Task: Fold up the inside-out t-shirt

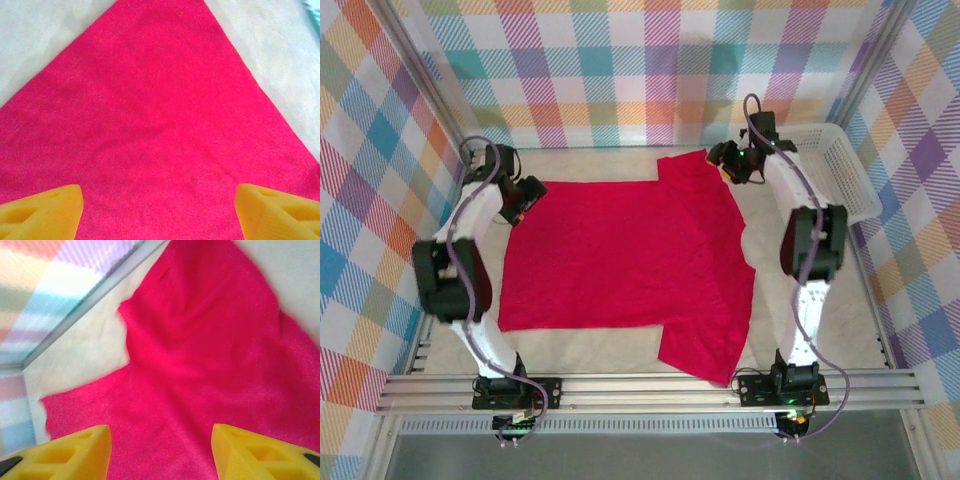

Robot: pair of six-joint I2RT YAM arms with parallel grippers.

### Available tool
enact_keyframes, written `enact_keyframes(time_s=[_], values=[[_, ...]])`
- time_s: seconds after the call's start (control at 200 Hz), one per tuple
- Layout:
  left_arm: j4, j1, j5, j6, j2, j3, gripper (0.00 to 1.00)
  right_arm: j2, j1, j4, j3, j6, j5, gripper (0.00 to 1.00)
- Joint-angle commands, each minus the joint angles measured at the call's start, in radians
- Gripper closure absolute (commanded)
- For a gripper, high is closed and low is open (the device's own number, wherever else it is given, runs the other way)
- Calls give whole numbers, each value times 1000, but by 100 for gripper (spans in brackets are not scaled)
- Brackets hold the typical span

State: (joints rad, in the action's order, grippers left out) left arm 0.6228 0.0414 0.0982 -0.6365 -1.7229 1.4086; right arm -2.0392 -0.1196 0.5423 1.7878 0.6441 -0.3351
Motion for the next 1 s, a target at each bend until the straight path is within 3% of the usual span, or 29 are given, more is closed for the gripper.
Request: enact_keyframes(time_s=[0.0,0.105,0.24,0.39,0.535,0.765,0.995], values=[[-62,-13,10,-13,94,-172,20,154,-39,-155,-285,8,-44,43],[-49,-11,-20,8,108,-220,20,212,-49,-199,-443,-7,-27,42],[-41,-9,-6,12,27,-164,19,150,-46,-186,-451,-30,-1,42],[-32,-9,16,5,-115,-55,20,25,-45,-162,-371,-37,1,42],[-5,-5,3,16,-274,70,20,-91,-34,-100,-279,-36,77,42],[118,27,-53,33,-585,434,20,-248,3,13,-65,-32,146,41],[195,36,-29,34,-807,736,19,-342,20,86,116,-43,163,41]])
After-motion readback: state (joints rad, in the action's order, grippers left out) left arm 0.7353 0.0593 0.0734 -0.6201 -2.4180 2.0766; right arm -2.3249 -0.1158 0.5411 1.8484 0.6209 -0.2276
